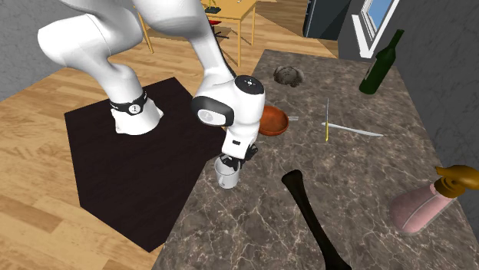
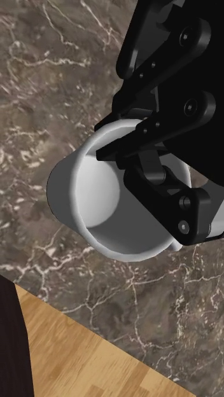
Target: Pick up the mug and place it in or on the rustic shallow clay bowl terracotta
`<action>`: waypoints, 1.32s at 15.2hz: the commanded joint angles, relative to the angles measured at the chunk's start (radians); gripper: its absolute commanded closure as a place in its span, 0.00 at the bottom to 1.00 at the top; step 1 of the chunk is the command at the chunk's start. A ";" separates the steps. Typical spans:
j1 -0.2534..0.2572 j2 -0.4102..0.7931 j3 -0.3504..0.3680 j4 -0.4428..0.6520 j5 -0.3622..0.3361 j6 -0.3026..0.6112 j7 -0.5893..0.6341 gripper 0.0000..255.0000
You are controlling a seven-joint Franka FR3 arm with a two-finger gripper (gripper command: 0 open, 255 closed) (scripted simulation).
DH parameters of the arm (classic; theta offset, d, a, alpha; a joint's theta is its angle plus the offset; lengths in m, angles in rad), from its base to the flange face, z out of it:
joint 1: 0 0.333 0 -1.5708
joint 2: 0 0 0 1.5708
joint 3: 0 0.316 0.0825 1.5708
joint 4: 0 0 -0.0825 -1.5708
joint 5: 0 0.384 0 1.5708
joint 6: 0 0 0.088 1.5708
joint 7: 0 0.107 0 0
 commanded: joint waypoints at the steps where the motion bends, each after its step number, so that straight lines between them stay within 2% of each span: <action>1: 0.000 0.000 0.000 0.000 0.000 0.000 0.000 1.00; 6: 0.000 0.000 0.000 0.000 0.000 0.000 0.000 1.00; 20: -0.086 -0.221 0.121 -0.047 0.168 -0.165 -0.126 1.00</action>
